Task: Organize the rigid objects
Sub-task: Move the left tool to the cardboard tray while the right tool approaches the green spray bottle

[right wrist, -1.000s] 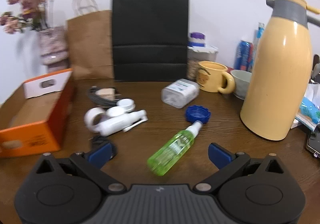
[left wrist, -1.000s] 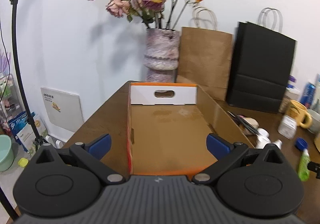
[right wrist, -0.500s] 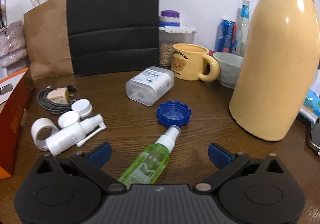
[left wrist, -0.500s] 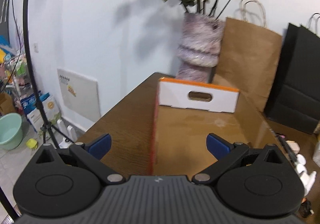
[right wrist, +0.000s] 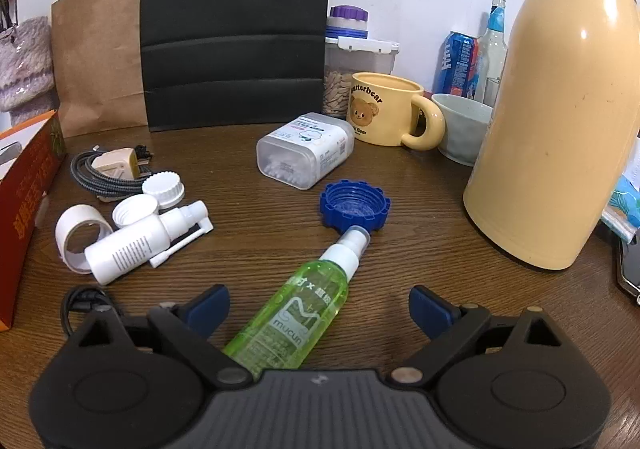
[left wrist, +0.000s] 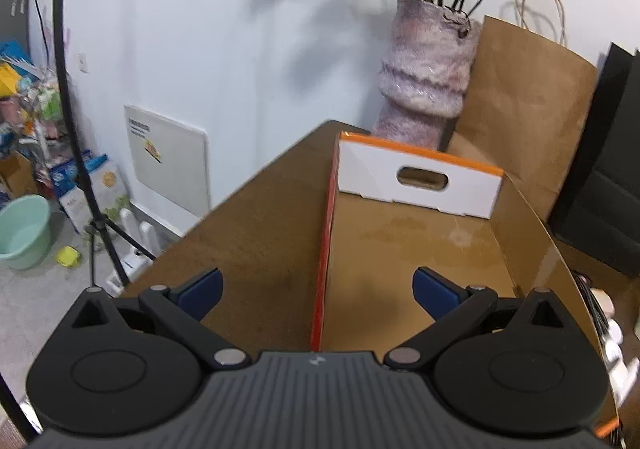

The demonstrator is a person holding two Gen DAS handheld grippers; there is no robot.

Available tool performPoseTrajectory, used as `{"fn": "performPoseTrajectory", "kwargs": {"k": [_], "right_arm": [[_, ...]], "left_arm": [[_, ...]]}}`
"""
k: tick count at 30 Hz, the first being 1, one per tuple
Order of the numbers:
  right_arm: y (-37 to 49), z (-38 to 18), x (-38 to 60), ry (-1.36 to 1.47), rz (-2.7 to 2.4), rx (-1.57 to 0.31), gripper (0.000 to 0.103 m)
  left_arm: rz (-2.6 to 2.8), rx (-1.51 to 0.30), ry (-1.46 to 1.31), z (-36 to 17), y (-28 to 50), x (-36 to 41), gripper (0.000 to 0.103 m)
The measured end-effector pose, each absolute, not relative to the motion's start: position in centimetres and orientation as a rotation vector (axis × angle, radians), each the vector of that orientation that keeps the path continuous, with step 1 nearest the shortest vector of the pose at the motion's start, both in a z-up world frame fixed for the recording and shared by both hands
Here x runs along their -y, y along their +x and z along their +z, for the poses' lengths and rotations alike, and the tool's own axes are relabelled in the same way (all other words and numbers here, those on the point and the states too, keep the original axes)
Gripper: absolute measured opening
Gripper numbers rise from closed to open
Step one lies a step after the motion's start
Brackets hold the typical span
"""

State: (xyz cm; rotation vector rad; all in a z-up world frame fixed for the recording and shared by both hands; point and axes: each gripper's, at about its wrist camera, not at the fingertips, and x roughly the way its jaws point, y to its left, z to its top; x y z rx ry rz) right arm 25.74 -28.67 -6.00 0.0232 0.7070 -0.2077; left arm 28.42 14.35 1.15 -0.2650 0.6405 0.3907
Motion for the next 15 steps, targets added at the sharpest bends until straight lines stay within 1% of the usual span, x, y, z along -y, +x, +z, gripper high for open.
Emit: {"fn": "performPoseTrajectory", "kwargs": {"k": [3,4,5,6,7,8,9,10,11,12,13,14,15], "right_arm": [[25.7,-6.0,28.7,0.023,-0.210,-0.705,0.096],[25.7,-6.0,28.8,0.023,-0.211,-0.706,0.096],[25.7,-6.0,28.8,0.024,-0.210,-0.709,0.095],[25.8,-6.1,28.8,0.026,-0.209,-0.711,0.091],[25.8,-6.2,28.8,0.028,-0.207,-0.716,0.087],[25.9,-6.2,28.9,0.030,-0.205,-0.722,0.081],[25.9,-6.3,28.9,0.031,-0.201,-0.729,0.077],[25.8,-6.4,28.9,0.036,-0.188,-0.732,0.075],[25.7,-6.4,28.9,0.040,-0.175,-0.737,0.067],[25.6,-6.3,28.8,0.044,-0.166,-0.735,0.061],[25.4,-6.3,28.8,0.049,-0.157,-0.735,0.057],[25.3,-6.2,28.8,0.054,-0.149,-0.733,0.046],[25.1,-6.2,28.7,0.060,-0.142,-0.731,0.039]], "left_arm": [[0.422,-0.686,-0.271,1.1,29.7,-14.1,0.103],[0.411,-0.704,-0.271,0.8,29.9,-14.1,0.102],[0.402,-0.720,-0.269,0.5,30.0,-14.1,0.097],[0.398,-0.733,-0.272,0.2,30.2,-14.1,0.094],[0.395,-0.743,-0.283,-0.1,30.3,-14.2,0.087],[0.394,-0.751,-0.287,-0.3,30.3,-14.3,0.077],[0.393,-0.764,-0.289,-0.6,30.4,-14.4,0.071],[0.394,-0.772,-0.292,-0.8,30.4,-14.4,0.065],[0.395,-0.779,-0.299,-1.1,30.4,-14.4,0.057],[0.397,-0.784,-0.302,-1.3,30.4,-14.4,0.053],[0.397,-0.788,-0.298,-1.4,30.4,-14.3,0.046],[0.396,-0.790,-0.295,-1.5,30.5,-14.3,0.042],[0.395,-0.791,-0.294,-1.6,30.5,-14.2,0.040]]}}
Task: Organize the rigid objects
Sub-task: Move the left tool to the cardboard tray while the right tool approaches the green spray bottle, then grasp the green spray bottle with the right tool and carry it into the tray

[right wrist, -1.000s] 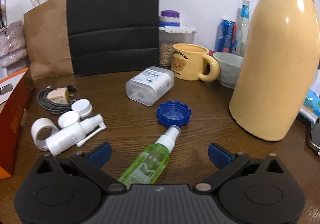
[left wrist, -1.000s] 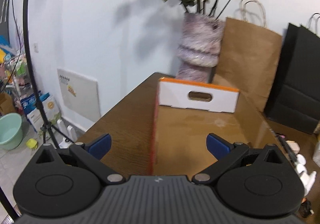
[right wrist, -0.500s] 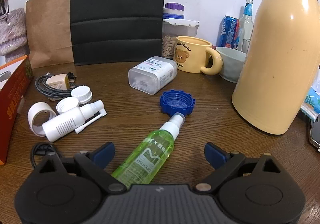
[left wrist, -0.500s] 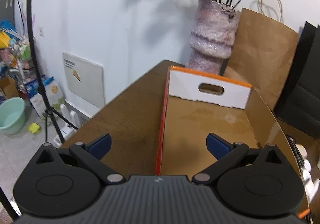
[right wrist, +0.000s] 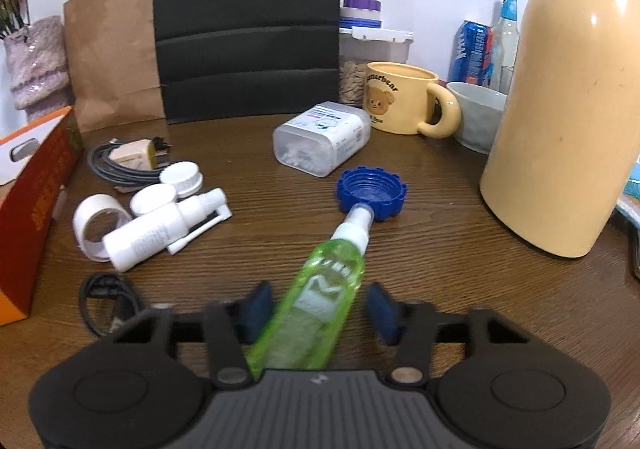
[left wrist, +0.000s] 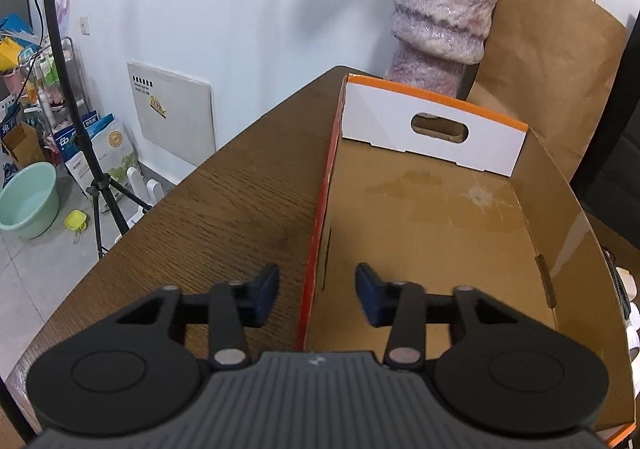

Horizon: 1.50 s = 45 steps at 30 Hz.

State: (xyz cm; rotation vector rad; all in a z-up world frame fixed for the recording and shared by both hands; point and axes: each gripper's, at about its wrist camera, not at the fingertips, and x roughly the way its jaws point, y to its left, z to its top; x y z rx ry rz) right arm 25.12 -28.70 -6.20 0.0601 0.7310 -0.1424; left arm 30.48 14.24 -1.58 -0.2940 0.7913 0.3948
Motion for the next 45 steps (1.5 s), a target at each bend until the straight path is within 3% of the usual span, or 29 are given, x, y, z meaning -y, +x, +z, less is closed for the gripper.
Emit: {"fn": "performPoseTrajectory", "kwargs": {"k": [5,10,22,31,45], "right_arm": [[24.9,-6.1,28.5,0.069,-0.125,-0.718,0.031],[24.4,-5.6,28.2,0.069,-0.125,-0.682,0.030],[24.9,-2.0,25.7,0.091,-0.027,-0.541,0.030],[29.3,0.8,18.3,0.090,0.191,-0.470,0.030],[37.2,2.0,6.4,-0.024,0.439,-0.496,0.030]], "left_arm": [[0.397,-0.812,-0.287,-2.1,30.7,-14.4,0.018],[0.406,-0.819,-0.261,-2.2,30.9,-14.5,0.014],[0.378,-0.810,-0.195,-2.4,31.6,-14.7,0.012],[0.321,-0.788,-0.134,-2.4,32.5,-14.9,0.009],[0.289,-0.779,-0.093,-2.5,33.1,-14.7,0.009]]}}
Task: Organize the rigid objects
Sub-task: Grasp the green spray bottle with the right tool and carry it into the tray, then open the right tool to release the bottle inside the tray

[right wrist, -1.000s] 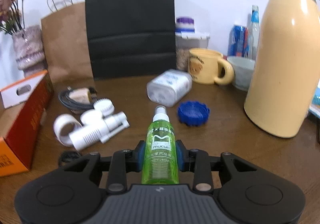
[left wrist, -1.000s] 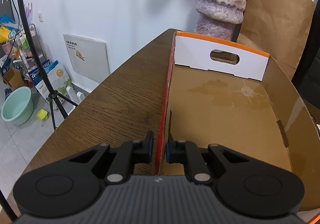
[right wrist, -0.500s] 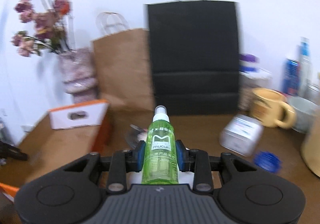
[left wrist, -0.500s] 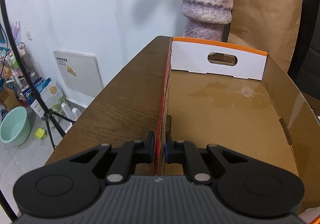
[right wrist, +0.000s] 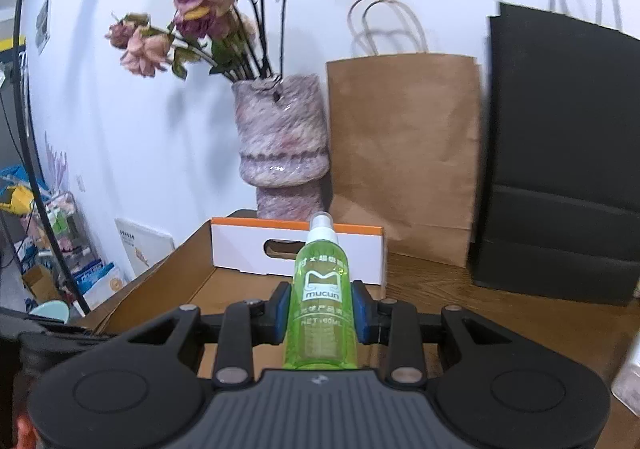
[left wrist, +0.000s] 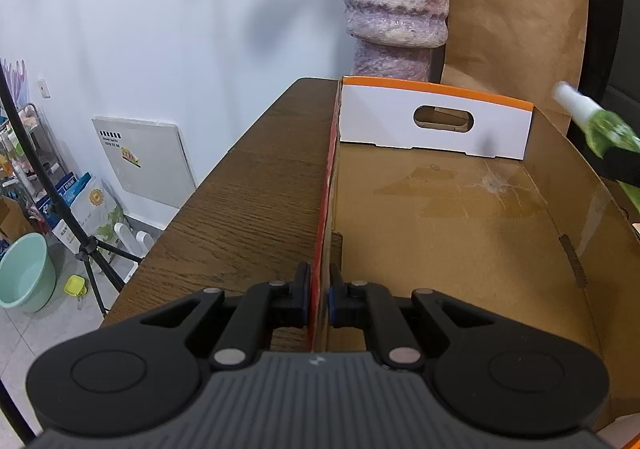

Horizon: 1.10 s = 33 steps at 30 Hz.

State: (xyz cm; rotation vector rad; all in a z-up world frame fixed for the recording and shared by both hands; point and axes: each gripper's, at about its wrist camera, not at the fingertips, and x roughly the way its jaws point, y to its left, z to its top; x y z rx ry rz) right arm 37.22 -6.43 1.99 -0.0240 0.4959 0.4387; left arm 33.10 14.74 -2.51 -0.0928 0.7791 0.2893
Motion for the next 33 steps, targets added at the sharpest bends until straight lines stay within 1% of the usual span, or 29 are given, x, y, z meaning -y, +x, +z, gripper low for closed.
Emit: {"fn": "performPoseTrajectory", "kwargs": {"k": [10,17,18,19,20,21,25,27,31,33], "right_arm": [[39.2,-0.4,4.2,-0.102,0.493,-0.612,0.030],[39.1,-0.6,4.0,-0.114,0.500,-0.627,0.032],[39.0,-0.6,4.0,-0.116,0.498,-0.623,0.041],[39.0,-0.6,3.9,-0.119,0.495,-0.626,0.048],[39.0,-0.5,3.9,-0.120,0.493,-0.624,0.060],[38.9,-0.5,4.0,-0.120,0.493,-0.619,0.067],[38.8,-0.4,4.0,-0.121,0.487,-0.615,0.077],[38.9,-0.4,4.0,-0.121,0.488,-0.616,0.086],[38.8,-0.3,4.0,-0.134,0.480,-0.614,0.092],[38.8,-0.3,3.9,-0.136,0.479,-0.611,0.097]], "left_arm": [[0.294,-0.773,-0.093,-2.5,33.0,-14.7,0.009],[0.295,-0.772,-0.096,-2.5,33.0,-14.7,0.010],[0.294,-0.771,-0.096,-2.5,33.0,-14.7,0.010],[0.295,-0.771,-0.095,-2.5,33.0,-14.7,0.010],[0.295,-0.771,-0.095,-2.5,33.0,-14.7,0.010],[0.295,-0.771,-0.095,-2.5,33.0,-14.7,0.010],[0.295,-0.771,-0.095,-2.5,33.0,-14.7,0.010],[0.295,-0.771,-0.095,-2.5,33.0,-14.7,0.010],[0.295,-0.771,-0.095,-2.5,33.0,-14.7,0.010],[0.295,-0.771,-0.095,-2.5,33.0,-14.7,0.010]]}}
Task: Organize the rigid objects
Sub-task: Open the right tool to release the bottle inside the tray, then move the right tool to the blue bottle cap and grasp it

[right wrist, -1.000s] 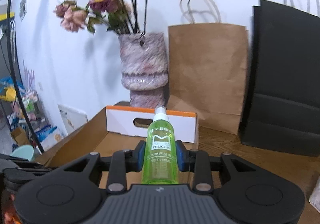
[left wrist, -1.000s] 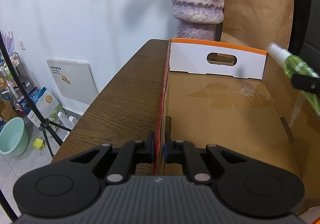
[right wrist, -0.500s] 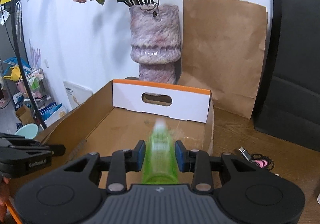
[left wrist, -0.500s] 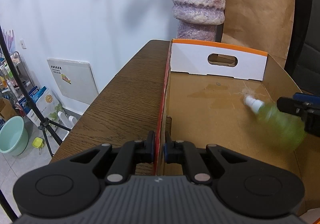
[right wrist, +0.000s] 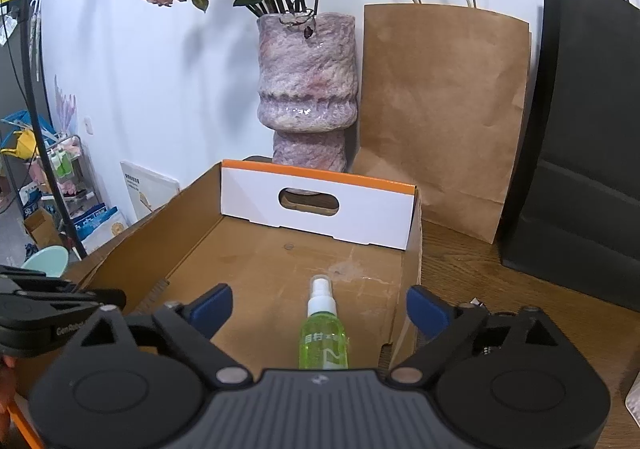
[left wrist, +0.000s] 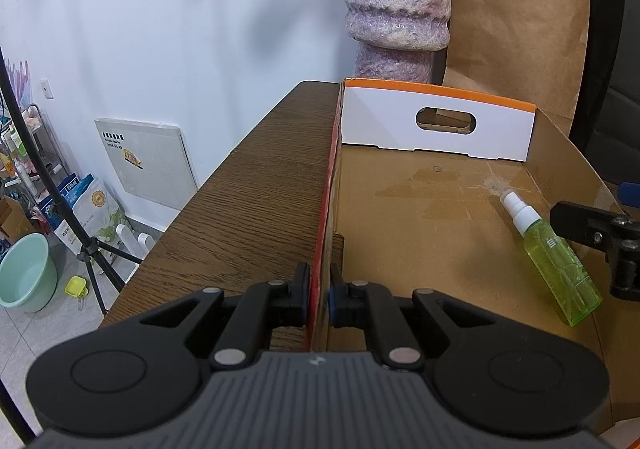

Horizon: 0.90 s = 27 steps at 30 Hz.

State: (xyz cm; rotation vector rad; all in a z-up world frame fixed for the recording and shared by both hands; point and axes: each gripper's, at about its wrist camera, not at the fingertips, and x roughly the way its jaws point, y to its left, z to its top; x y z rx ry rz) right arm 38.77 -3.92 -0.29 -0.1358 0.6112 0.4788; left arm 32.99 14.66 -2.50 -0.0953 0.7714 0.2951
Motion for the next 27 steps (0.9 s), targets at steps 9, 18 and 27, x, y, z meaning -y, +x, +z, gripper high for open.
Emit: {"fn": "performPoseTrajectory", "kwargs": {"k": [9,18,27], "right_arm": [[37.9,1.6,7.0,-0.031,0.409,-0.500,0.103],[36.9,3.3,17.9,0.007,0.144,-0.433,0.103],[35.2,-1.9,29.9,-0.024,-0.179,-0.578,0.103]], "left_arm": [[0.295,-0.771,-0.096,-2.5,33.0,-14.6,0.010],[0.295,-0.769,-0.091,-2.5,33.0,-14.6,0.010],[0.295,-0.768,-0.089,-2.5,33.1,-14.6,0.010]]}}
